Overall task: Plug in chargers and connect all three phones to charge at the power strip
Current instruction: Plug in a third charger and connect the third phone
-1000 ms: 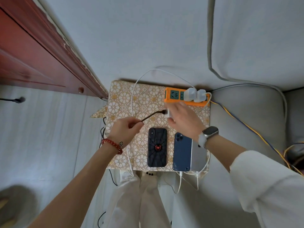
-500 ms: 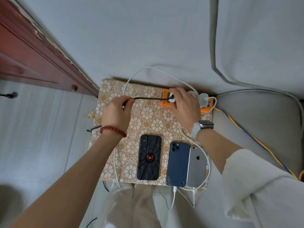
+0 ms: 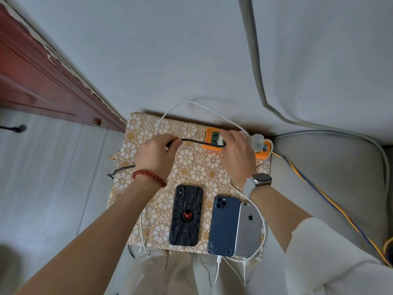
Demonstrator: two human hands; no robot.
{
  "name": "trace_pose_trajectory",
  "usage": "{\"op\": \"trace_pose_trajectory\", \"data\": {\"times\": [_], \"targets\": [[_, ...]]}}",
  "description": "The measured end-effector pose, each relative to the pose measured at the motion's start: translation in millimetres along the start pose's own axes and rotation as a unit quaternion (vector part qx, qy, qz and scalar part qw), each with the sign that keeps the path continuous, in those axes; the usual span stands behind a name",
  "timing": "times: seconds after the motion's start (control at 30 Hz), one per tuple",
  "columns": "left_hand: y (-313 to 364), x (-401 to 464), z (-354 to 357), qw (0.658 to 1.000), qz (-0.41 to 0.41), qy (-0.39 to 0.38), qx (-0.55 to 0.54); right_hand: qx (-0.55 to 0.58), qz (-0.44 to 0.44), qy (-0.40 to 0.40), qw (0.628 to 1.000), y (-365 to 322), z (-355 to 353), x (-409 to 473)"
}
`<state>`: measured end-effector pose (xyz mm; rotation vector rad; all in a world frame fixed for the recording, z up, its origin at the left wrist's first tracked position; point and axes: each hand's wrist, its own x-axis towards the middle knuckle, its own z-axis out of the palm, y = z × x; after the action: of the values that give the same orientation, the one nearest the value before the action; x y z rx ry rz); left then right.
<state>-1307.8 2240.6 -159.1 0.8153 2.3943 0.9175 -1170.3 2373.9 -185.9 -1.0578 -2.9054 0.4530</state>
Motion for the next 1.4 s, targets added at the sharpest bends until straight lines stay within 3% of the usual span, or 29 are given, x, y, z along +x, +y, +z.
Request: {"op": "trace_pose_trajectory", "data": {"times": [0.1, 0.4, 0.73, 1.13, 1.4], "targets": [[2.7, -6.4, 2.0, 1.000, 0.017, -0.022, 0.007, 0.039, 0.054, -0.008, 0.998, 5.3, -1.7, -1.0], [6.1, -23.1, 10.4, 0.999, 0.039, -0.033, -0.011, 0.080, 0.049, -0.003, 0.996, 14.8, -8.7, -4.2], [14.5, -30.0, 13.5, 0.997, 0.070, -0.034, -0.009, 0.089, 0.116, 0.039, 0.989, 10.1, -6.8, -3.4], [15.6, -22.9, 11.3, 0.998, 0.059, -0.023, -0.017, 0.141, 0.117, 0.050, 0.982, 12.0, -8.5, 4.3], [10.3, -12.0, 8.1, 0.999, 0.044, -0.016, 0.004, 0.053, 0.097, 0.017, 0.994, 9.0, -6.9, 8.7]]}}
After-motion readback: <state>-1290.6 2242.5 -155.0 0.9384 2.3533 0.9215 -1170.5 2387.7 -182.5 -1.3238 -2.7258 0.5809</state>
